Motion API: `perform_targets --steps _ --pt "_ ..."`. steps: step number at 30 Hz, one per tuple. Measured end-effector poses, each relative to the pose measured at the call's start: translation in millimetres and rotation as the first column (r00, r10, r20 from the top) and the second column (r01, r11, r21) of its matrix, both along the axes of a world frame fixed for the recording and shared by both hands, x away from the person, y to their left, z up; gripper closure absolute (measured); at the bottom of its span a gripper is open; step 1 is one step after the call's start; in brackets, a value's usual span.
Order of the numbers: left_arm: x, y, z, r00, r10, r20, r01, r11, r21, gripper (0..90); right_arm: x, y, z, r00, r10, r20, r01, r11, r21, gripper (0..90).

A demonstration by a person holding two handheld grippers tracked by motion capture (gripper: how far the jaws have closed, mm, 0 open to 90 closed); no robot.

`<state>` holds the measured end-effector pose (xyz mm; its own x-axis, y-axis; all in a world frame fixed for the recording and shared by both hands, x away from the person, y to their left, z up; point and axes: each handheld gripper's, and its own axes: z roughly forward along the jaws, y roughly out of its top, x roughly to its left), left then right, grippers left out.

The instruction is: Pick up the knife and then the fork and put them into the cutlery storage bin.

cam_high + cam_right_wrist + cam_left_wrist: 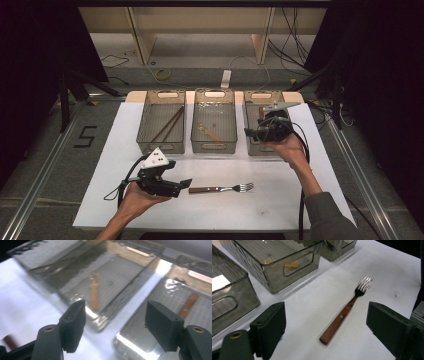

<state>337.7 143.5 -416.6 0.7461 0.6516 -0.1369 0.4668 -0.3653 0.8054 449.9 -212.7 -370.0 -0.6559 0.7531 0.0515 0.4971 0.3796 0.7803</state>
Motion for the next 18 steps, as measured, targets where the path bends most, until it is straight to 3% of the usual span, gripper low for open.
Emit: perform_targets --steps 9,12,18 --pt "5.6 -7.8 -0.3 0.9992 -0.022 -0.033 0.023 0.9993 0.031 15.5 -51.0 -2.7 -11.6 0.9973 0.068 0.027 -0.070 0.994 0.080 32.1" --pt "9.5 -11.9 -1.4 0.9966 -0.043 -0.071 0.047 0.9975 0.052 15.5 -61.5 -6.6 -17.4 0.9966 0.080 0.021 -0.082 0.990 0.111 31.6" --pt "19.1 -21.5 -1.8 0.9908 -0.070 -0.116 0.083 0.9899 0.115 15.5 -77.3 -14.2 -26.4 0.9954 0.094 0.019 -0.096 0.987 0.125 30.0"
